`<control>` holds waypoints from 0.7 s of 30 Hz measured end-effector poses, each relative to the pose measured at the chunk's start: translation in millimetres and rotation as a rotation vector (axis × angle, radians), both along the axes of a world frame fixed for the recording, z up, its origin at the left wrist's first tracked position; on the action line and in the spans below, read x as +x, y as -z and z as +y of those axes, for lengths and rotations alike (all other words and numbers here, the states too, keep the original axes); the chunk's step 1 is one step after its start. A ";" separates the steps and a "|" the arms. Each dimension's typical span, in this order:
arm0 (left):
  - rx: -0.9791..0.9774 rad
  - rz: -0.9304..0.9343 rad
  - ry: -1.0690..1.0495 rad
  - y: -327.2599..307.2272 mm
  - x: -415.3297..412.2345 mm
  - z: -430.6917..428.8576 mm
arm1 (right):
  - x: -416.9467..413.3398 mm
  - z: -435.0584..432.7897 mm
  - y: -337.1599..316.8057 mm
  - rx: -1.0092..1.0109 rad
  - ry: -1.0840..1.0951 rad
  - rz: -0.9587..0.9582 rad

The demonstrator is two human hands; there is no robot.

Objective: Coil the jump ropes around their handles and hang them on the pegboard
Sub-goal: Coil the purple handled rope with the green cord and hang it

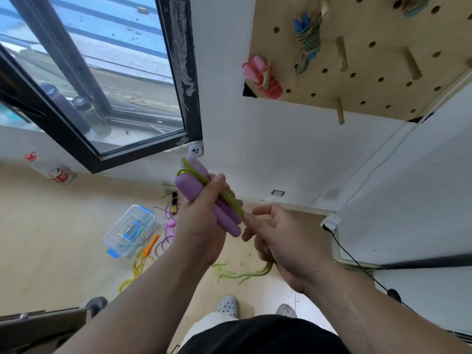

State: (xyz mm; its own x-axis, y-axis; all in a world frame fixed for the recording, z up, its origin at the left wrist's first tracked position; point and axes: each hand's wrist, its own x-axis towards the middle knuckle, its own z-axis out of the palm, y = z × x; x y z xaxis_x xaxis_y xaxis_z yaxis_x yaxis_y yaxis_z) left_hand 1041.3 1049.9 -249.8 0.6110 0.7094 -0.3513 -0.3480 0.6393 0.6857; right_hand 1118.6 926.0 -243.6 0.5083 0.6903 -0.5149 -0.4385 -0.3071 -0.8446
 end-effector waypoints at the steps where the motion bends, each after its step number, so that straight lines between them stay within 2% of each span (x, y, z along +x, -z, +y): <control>1: -0.028 0.006 0.011 5.1 -3.3 -2.2 | -0.2 -1.6 4.4 -0.016 -0.056 -0.024; 4: -0.118 -0.005 0.053 23.4 -10.2 -11.5 | -2.3 -5.6 15.2 -0.005 -0.186 -0.049; 7: -0.153 -0.016 0.073 33.8 -16.1 -16.6 | -5.6 -8.3 21.3 -0.012 -0.199 -0.007; 10: -0.049 0.100 0.080 28.9 -18.1 -21.4 | -10.7 -11.1 23.3 -0.034 -0.221 -0.014; 12: 0.023 0.115 0.078 24.3 -17.9 -25.1 | -13.0 -13.8 24.4 -0.040 -0.229 -0.054; 18: 0.117 0.178 0.154 17.0 -10.4 -31.6 | -10.3 -15.8 12.2 -0.098 -0.372 -0.352; 21: 0.093 0.167 0.179 11.8 -5.4 -37.1 | -11.9 -12.9 9.7 -0.160 -0.428 -0.538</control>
State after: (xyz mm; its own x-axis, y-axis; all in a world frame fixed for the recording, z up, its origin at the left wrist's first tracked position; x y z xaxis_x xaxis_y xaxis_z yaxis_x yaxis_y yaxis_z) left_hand 1035.9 1012.8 -261.6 0.6688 0.6290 -0.3963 -0.1122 0.6124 0.7826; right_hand 1106.6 913.1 -253.3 0.4211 0.8235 -0.3800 0.2145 -0.4976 -0.8405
